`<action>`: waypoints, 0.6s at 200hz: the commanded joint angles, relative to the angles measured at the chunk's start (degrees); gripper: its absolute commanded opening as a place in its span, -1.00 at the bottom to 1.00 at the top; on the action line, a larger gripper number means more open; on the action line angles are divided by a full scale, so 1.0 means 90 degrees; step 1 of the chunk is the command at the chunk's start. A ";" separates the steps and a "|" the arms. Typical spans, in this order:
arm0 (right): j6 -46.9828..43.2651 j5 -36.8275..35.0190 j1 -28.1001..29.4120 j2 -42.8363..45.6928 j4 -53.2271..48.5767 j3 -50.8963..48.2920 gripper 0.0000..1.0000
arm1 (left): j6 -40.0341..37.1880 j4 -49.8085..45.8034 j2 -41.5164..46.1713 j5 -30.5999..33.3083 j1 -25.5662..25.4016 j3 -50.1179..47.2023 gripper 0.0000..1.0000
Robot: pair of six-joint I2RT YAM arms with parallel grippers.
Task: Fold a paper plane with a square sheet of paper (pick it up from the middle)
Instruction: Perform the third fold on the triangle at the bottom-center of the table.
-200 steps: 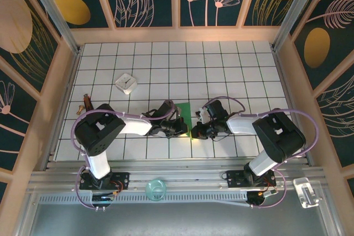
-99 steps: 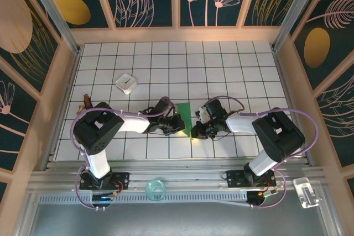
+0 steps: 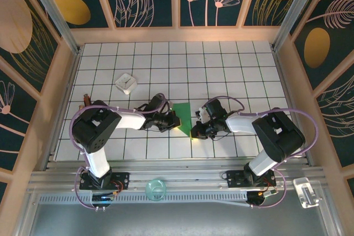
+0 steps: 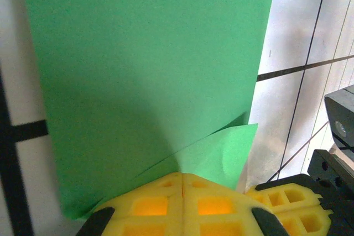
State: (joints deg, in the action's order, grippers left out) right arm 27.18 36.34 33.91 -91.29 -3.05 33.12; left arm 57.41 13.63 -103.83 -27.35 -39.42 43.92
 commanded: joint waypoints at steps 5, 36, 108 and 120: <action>0.0015 -0.1645 0.0012 -0.0549 -0.1204 -0.0409 -1.00 | -0.0315 -0.0345 -0.0175 0.0521 0.0377 -0.0256 -1.00; 0.0008 -0.1645 0.0017 -0.0560 -0.1219 -0.0409 -1.00 | -0.0450 -0.0298 -0.0230 0.0438 0.0610 -0.0318 -1.00; 0.0008 -0.1635 0.0020 -0.0522 -0.1217 -0.0409 -1.00 | -0.1026 -0.0415 -0.0218 0.0284 0.1323 -0.0291 -0.95; -0.0025 -0.1574 0.0021 -0.0469 -0.1183 -0.0409 -1.00 | -0.1120 -0.0457 -0.0060 0.0243 0.1436 -0.0263 -0.87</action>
State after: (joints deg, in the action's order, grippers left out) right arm 27.20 36.29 33.95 -91.39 -3.03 33.12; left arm 51.68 14.55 -103.83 -30.92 -29.95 42.78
